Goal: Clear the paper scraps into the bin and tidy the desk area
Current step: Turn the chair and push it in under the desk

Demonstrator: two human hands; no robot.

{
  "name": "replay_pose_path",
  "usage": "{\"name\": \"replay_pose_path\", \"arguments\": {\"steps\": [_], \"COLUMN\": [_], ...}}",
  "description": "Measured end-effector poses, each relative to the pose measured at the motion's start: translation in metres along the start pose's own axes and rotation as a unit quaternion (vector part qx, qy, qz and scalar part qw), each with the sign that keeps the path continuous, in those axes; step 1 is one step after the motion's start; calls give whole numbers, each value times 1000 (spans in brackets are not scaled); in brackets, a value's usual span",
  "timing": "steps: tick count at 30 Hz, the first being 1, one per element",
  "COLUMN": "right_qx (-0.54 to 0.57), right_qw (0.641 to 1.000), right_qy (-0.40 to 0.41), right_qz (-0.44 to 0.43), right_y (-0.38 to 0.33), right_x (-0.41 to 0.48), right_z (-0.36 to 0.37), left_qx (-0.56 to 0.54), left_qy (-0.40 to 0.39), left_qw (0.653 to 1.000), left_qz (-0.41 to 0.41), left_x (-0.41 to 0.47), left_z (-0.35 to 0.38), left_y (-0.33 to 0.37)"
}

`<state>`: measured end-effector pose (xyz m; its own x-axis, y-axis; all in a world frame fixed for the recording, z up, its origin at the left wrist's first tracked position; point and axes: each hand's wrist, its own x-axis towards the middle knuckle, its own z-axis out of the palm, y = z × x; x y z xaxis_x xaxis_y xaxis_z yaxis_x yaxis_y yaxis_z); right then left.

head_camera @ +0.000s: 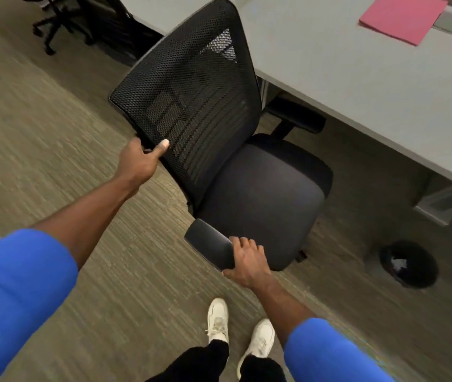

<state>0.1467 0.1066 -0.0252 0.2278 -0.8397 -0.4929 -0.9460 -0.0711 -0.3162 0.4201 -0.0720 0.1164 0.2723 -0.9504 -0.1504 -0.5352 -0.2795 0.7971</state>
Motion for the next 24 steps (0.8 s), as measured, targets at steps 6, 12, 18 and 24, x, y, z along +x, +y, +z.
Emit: {"name": "replay_pose_path", "arguments": {"steps": [6,12,18,24], "right_qx": [-38,-48,-64,-75], "right_qw": [999,997,995,993], "right_qy": [5,28,19,29], "right_qz": [11,49,69,84], "right_y": [-11,0,39,79], "right_x": [6,2,-16,-41], "right_z": [22,26,19,11], "left_qx": [1,-55,-21,11], "left_qy": [-55,-96,-137,-158], "left_qw": [998,994,989,986], "left_qz": [-2,18,46,51], "left_x": [7,-9,-29,-61], "left_z": [5,12,29,53], "left_y": [4,16,16,23]}}
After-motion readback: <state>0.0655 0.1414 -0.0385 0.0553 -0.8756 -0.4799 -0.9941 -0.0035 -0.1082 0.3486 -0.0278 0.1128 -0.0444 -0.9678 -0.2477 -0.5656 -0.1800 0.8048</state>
